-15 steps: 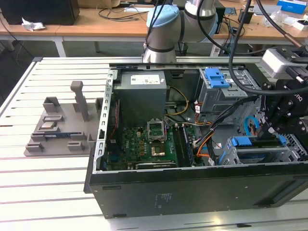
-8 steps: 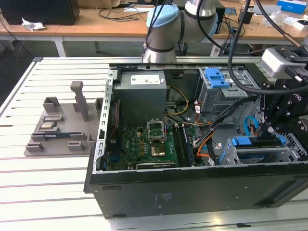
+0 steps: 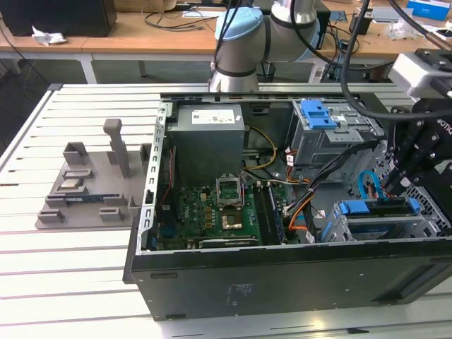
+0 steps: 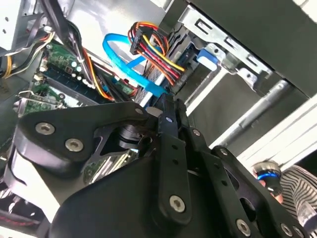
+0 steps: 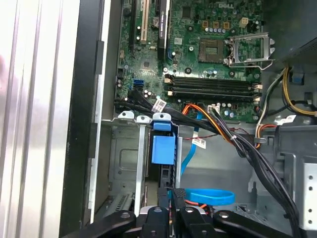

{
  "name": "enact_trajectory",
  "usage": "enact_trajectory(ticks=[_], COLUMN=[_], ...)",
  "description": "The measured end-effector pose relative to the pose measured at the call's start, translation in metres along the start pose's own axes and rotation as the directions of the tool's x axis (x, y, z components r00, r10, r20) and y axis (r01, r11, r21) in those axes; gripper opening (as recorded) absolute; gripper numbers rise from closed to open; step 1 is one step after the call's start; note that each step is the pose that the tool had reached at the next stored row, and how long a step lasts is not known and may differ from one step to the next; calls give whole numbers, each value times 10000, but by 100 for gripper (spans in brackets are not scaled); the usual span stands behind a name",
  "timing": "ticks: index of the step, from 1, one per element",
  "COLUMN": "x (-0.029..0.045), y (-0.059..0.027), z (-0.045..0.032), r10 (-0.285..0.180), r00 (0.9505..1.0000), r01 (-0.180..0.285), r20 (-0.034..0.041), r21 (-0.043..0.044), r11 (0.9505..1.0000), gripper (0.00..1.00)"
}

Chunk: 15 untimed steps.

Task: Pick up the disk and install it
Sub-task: 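Insert the second disk wire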

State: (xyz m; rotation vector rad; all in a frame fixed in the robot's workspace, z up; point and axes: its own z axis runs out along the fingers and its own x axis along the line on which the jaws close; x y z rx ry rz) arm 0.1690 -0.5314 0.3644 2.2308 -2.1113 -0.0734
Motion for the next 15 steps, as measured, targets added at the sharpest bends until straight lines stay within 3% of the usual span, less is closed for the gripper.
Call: enact_trajectory(ticks=[2, 3, 4, 7, 15], x=[-2, -2, -2, -1, 0], y=[5, 10, 15, 24, 25], z=[-62, -115, -187, -295, -306], r10=[1, 0, 1, 0, -1], r00=[10000, 10000, 10000, 10000, 10000], r01=[-1, 0, -1, 0, 1], r20=[0, 0, 0, 0, 10], r21=[0, -1, -1, 0, 0], r11=[10000, 10000, 10000, 10000, 10000], gripper=[16, 10, 10, 10, 10])
